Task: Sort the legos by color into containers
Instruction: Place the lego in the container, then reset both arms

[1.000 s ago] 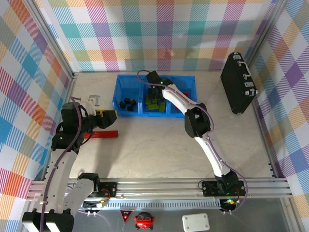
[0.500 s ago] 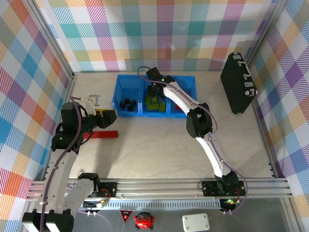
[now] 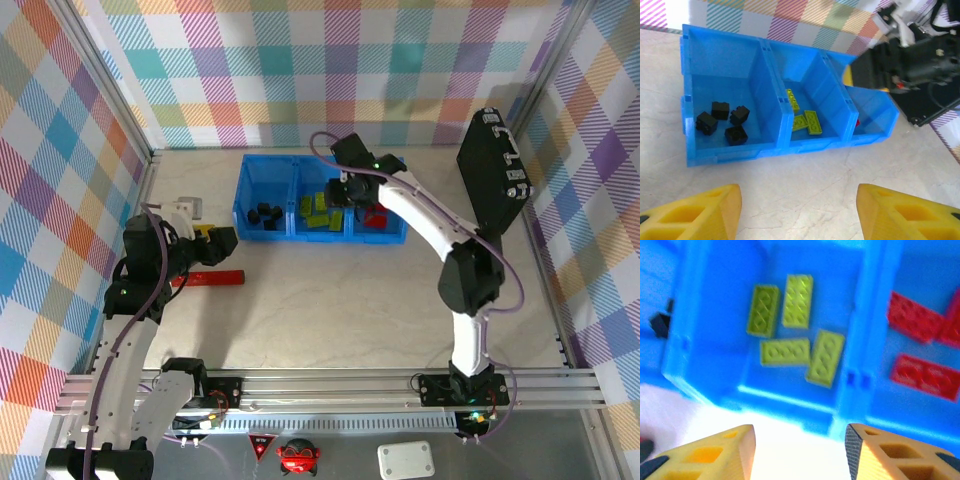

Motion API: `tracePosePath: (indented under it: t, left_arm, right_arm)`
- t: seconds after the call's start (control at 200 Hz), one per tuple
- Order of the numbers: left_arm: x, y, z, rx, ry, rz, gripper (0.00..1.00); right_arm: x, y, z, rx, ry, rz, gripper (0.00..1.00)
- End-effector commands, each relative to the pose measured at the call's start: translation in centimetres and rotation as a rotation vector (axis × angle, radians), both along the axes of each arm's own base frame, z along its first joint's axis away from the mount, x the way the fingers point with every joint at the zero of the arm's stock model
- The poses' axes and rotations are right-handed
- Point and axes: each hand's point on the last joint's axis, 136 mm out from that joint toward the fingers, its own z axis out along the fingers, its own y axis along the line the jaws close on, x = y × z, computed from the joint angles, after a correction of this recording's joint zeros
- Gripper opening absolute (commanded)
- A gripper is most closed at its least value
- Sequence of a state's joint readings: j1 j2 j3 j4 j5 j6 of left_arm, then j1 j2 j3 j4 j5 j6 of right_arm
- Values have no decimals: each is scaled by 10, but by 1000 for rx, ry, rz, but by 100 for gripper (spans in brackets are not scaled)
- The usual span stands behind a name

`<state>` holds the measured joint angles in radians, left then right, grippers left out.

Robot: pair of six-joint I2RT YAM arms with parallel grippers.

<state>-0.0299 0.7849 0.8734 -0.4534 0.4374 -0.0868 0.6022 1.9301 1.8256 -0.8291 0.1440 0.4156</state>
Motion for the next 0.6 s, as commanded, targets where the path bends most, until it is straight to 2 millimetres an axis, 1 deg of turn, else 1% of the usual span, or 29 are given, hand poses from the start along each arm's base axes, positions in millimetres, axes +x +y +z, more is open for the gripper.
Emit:
tracePosePath:
  t: [0.0,0.085,0.16,0.235,0.265,0.29,0.39,0.465,0.535,0.595]
  left_arm:
    - [2,15,-6,47,12,72,67]
    - [5,29,-13,70,37,154,75]
    - [6,40,-16,98,58,216,85]
    - [7,52,-15,129,76,284,93]
    - [7,58,-14,138,81,315,97]
    - [8,62,-11,145,81,341,100]
    - [9,77,-10,157,124,438,100]
    - [10,94,-17,147,206,562,100]
    - [14,99,-24,135,255,608,100]
    - [19,103,-33,122,255,647,100]
  right_arm:
    - [-19,-20,12,-28,-55,29,54]
    - [-36,-44,9,-90,-78,26,57]
    - [-49,-70,4,-152,-107,10,63]
    - [-58,-98,-3,-215,-134,-35,76]
    - [-60,-110,-3,-236,-143,-58,81]
    - [-63,-122,-7,-258,-143,-79,85]
    - [-70,-156,-21,-304,-161,-145,100]
    - [-72,-184,-35,-350,-172,-203,99]
    - [-72,-212,-51,-386,-160,-267,99]
    - [-70,-234,-64,-398,-144,-335,99]
